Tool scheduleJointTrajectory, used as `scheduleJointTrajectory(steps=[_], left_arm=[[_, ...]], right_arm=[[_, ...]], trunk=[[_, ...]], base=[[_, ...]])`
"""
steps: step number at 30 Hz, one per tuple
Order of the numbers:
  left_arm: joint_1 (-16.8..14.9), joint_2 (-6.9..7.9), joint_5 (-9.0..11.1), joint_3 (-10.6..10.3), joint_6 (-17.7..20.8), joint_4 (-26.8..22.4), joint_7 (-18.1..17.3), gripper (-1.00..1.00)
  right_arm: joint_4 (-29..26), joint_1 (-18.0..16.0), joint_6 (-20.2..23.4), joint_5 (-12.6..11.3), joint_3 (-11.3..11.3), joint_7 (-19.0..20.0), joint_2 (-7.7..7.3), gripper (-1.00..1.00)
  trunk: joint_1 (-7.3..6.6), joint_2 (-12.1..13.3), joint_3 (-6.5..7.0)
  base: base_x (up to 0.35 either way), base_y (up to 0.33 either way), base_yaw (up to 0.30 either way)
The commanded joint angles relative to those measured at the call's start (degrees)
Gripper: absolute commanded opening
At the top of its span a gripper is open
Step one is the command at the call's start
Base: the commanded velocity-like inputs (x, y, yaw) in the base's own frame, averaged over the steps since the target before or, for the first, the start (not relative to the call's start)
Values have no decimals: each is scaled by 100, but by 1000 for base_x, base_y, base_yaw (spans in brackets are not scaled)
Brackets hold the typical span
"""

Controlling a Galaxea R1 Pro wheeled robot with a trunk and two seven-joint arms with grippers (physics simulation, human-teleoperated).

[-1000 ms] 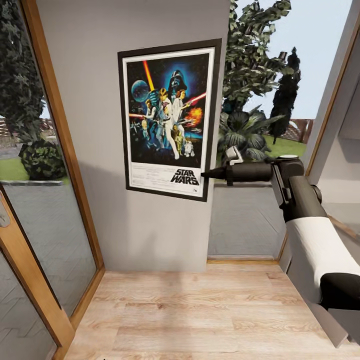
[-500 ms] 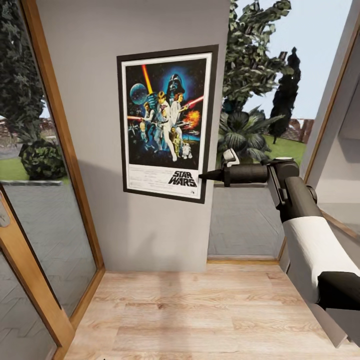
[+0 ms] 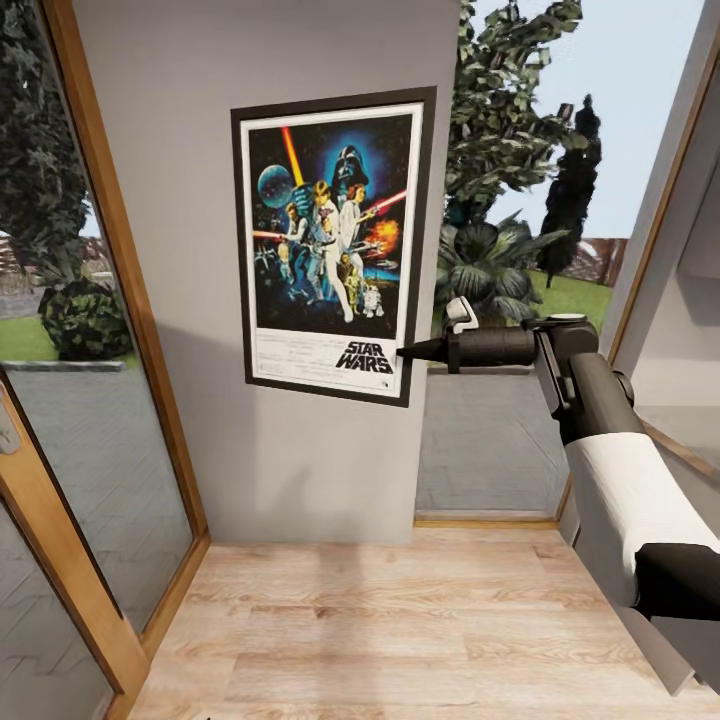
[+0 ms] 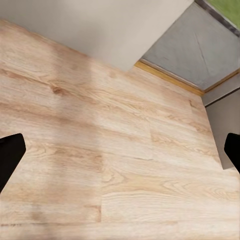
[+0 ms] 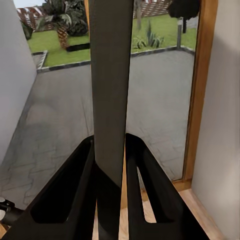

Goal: Pick up the poster from the kitchen countertop and hang it on one of the wall nails in the kitchen.

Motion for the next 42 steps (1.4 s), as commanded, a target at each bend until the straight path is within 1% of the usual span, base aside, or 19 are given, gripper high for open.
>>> scheduleJointTrajectory(steps=[1,7,11,20,28,42], left_arm=[[-3,1,-40,45,-27,7,-16,100],[-3,1,-40,45,-27,6,-17,100],[-3,1,-40,45,-27,6,-17,100],[-3,8,-40,45,-27,6,-17,100],[-3,15,-40,45,-27,6,-17,100],[-3,18,-40,45,-27,6,-17,100]], right_arm=[[-7,-3,72,29,-4,38,-2,-100],[-15,-3,75,-135,-10,77,-1,-100],[-2,-3,75,-171,0,88,0,-100],[4,-3,74,-181,13,102,6,-100],[4,-3,67,-181,15,263,8,-100],[-15,-3,67,-181,15,284,9,-100]], trunk=[[2,-5,-3],[2,-5,-3],[2,-5,-3],[2,-5,-3],[2,-5,-3],[2,-5,-3]], base=[[0,0,0],[0,0,0],[0,0,0],[0,0,0],[0,0,0],[0,0,0]])
